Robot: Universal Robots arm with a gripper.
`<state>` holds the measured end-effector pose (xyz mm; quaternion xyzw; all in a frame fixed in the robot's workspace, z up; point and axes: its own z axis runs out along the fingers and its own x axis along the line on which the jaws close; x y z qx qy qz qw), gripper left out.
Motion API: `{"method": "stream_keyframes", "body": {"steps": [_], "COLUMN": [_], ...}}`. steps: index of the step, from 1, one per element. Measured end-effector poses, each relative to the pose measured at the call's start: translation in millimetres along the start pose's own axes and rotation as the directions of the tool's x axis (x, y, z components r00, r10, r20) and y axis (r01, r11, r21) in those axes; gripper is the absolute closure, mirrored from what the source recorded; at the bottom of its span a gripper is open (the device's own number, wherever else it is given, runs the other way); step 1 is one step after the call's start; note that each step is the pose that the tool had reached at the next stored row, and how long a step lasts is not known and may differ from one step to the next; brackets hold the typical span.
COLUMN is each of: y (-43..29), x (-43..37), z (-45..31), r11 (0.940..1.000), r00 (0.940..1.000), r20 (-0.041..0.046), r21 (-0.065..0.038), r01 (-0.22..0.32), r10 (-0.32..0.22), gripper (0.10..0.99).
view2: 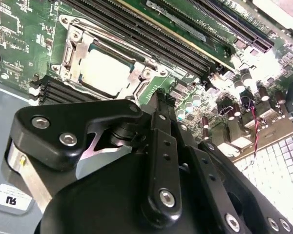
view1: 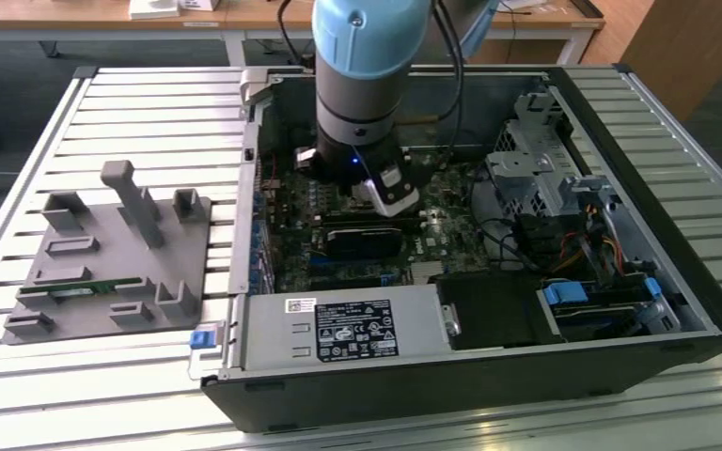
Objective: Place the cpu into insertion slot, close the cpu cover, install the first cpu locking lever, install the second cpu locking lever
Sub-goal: 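Install the second cpu locking lever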
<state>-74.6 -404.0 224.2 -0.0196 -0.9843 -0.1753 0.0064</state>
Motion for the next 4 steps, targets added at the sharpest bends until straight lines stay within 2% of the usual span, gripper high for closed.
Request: {"method": "stream_keyframes", "body": {"steps": [4], "y": [0.4], "x": [0.0], "z": [-1.0], "r11": [1.0], "r00": [1.0], "r20": [0.0002], "r21": [0.0], "r01": [0.0], "r10": [0.0], "gripper": [0.98]}}
